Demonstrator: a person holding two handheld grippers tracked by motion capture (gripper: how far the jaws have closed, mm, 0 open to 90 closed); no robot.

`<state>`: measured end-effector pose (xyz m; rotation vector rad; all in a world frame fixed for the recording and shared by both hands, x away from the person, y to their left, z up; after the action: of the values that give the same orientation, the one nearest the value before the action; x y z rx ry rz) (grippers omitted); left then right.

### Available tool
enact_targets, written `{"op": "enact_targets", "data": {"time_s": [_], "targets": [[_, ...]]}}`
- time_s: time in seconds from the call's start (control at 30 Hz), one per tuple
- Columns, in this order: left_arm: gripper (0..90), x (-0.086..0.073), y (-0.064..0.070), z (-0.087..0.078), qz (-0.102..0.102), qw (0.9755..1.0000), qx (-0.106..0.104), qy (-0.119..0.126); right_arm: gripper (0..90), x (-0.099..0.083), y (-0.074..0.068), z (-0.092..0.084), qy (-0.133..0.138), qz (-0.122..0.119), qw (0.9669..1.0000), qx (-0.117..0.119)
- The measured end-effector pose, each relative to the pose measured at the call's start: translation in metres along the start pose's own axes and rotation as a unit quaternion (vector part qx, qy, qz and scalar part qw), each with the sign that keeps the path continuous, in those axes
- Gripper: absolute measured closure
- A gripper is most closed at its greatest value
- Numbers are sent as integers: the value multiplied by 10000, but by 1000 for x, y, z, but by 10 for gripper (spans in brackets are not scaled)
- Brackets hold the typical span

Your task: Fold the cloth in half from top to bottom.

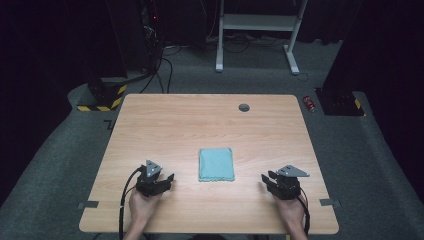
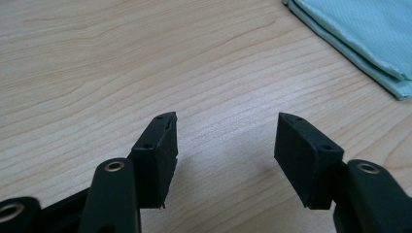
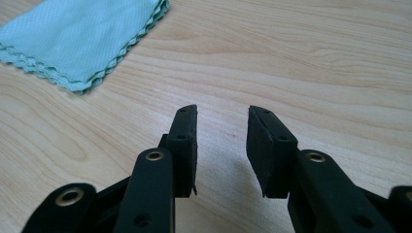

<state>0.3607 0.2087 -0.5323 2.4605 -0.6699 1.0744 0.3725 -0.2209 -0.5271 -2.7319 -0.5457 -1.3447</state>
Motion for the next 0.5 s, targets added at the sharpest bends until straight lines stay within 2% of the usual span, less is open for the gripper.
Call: {"op": "enact_targets", "data": {"time_s": [0.17, 0.5], "targets": [[413, -1, -3, 0, -132, 9999, -41, 26, 643, -2, 1, 1, -54, -15, 10000, -68], [408, -4, -5, 2, -162, 9999, 47, -6, 634, -6, 3, 3, -150, -111, 9996, -208]]}}
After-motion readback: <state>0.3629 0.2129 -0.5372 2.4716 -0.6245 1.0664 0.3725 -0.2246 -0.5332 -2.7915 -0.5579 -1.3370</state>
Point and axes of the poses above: each handheld gripper's, and its own axes: z roughly forward along the jaws, x roughly out of its top, y roughly to its right, the point moved 2 cm from there along z, roughly forward along the jaws, and after that the axes turned 14 degrees about -x, right-handed, at the moved point
